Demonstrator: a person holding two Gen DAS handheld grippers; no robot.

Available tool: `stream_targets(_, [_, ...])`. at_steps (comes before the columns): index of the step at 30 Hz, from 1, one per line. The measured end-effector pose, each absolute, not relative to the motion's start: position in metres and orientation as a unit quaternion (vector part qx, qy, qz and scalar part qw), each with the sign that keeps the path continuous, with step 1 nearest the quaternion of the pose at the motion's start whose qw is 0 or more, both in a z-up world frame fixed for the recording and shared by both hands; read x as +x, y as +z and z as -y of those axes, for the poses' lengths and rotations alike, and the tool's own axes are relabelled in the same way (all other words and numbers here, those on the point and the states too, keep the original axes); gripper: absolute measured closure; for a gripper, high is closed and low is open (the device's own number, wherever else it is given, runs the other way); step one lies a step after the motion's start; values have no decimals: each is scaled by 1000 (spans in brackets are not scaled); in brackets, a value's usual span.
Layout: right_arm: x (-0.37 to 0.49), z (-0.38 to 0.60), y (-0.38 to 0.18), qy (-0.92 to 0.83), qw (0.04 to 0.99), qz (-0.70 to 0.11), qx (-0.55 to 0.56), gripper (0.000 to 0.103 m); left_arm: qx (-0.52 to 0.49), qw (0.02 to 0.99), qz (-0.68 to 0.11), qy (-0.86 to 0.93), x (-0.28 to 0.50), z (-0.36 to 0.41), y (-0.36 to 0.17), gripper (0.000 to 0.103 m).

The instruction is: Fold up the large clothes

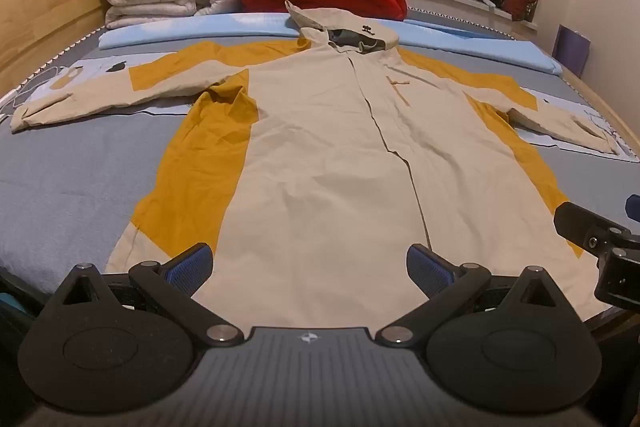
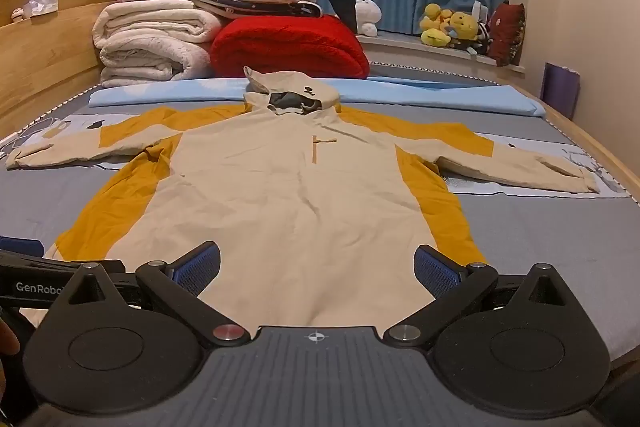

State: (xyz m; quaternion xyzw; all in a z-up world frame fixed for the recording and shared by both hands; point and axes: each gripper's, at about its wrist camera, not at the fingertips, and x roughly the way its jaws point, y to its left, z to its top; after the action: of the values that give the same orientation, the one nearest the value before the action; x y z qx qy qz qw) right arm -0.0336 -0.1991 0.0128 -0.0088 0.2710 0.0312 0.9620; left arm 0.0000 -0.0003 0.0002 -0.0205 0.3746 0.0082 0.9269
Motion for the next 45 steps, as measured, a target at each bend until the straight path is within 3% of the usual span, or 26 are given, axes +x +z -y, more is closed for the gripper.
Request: stream_targets(45, [-33,196,12,36,963,-267,-11,1,-21,927,-374,8,-1,1,-1,0])
